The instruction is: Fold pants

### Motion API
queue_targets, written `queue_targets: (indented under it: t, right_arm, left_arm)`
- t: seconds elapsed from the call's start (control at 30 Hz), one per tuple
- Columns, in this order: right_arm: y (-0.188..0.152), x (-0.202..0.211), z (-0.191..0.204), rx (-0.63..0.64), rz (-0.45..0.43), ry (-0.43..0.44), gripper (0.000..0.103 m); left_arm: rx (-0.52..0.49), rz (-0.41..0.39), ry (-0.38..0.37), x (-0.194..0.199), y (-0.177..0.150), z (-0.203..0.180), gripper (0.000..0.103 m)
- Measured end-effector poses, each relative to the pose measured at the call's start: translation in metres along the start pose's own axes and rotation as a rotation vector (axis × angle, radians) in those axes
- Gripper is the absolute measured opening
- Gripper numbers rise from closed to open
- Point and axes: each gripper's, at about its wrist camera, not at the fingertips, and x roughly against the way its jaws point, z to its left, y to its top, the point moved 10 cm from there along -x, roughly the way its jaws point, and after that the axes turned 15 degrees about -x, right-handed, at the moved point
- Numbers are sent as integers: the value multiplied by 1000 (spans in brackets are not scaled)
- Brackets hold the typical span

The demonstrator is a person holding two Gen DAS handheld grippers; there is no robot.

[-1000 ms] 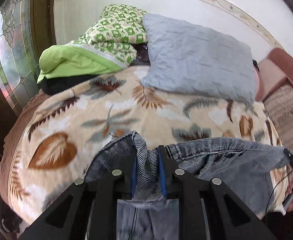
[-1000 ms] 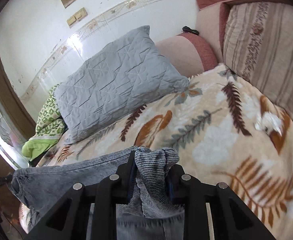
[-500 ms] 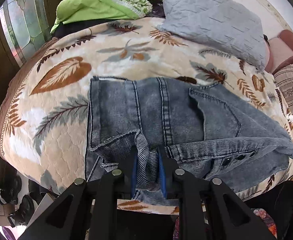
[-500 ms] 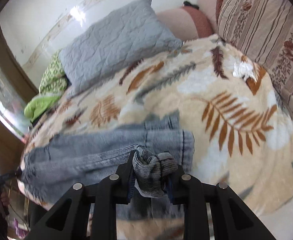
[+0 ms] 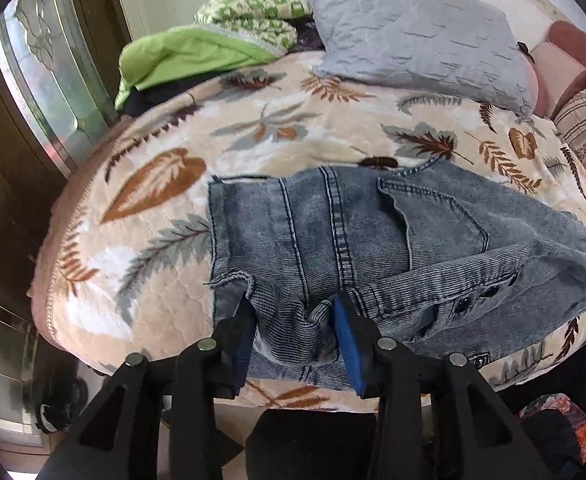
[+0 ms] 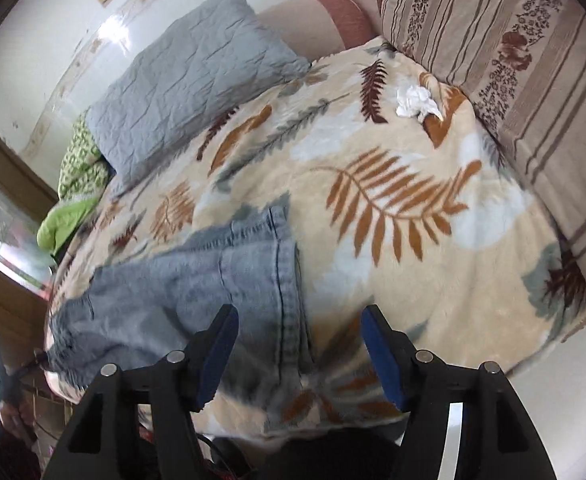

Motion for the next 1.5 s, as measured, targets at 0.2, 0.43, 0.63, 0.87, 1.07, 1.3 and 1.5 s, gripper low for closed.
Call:
queue_targets:
  t: [0.2,0.43,0.63,0.87,1.07,1.3,1.5]
  right_arm:
    - [23,-43,23,-20,25,-11,67]
    - [20,-95,29,-82,175,30,27]
    - [52,-81,58,40,24,-21,12]
    - [85,-81,69,57,-136,-64,11]
    - [85,-108,10,-139,-74,-116,12]
    - [91,-45,-7,-200,-199,2,12]
    - [54,7,-2,-84,-196,57,12]
  left_arm:
    - [-119,-62,121,25,14,-8,43]
    - [-122,16,133,1,-6,-2,43]
    - [-87,56,124,-13,-21,4,56]
    - [-146,131,124,-27,-53,-7,67]
    - [-193,140,159,-20,-63,-10,73]
    - [-190,196,212,-11,-80,11,76]
    - [-31,163,216,7,-84,42,76]
